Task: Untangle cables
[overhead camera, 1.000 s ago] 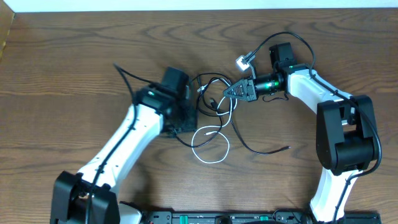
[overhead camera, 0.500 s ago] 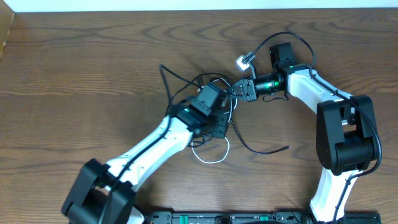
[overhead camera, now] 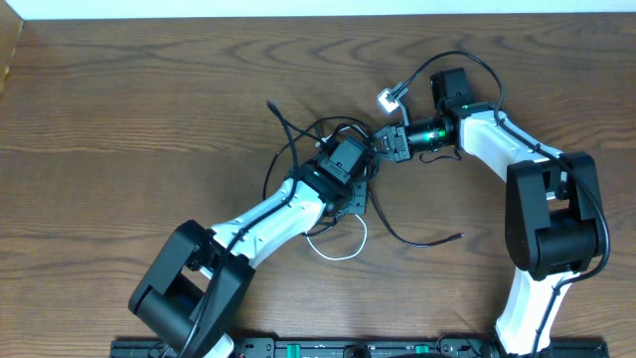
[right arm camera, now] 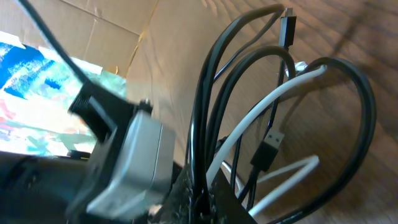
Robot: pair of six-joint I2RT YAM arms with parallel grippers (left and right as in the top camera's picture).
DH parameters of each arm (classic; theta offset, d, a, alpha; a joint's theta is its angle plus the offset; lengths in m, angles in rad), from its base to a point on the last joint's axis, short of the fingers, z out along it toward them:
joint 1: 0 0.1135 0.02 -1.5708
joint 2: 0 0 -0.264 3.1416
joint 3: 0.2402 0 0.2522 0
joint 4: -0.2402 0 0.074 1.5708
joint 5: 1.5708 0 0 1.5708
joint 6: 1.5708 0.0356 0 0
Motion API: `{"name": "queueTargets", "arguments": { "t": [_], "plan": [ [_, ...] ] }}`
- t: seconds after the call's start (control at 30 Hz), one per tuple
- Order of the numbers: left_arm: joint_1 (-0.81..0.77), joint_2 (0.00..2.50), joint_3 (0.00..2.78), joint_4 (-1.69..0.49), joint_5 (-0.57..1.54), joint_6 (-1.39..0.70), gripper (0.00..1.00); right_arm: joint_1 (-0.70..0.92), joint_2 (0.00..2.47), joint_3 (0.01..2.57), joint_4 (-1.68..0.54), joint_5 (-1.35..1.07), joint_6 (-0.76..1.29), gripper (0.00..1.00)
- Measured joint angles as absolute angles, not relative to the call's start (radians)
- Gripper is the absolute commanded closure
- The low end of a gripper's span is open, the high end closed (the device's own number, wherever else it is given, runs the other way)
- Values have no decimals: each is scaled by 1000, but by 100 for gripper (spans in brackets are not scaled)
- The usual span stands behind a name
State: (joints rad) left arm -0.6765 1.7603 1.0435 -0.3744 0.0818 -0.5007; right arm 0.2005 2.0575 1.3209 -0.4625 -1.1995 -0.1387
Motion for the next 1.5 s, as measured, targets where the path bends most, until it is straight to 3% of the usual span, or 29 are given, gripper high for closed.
{"name": "queueTargets", "arguments": {
  "t": [0.17,0.33,0.7,0.97,1.5],
  "plan": [
    [-646,1760,1044,-427,97,-497,70,200,2057,1321,-463,-1200,-139,99],
    [-616,1760,1044,-477,117,-434,80,200,2057,1321,-463,-1200,-139,99],
    [-595,1760,1044,-524,138,-271,76,200,2057,1321,-463,-1200,-136,99],
    [-595,1760,1044,-513,218,-199,63,200,2057,1321,-463,-1200,-135,99],
    [-605,1763,1044,-495,257,-149,64,200,2057,1321,-463,-1199,-135,99]
  ]
}}
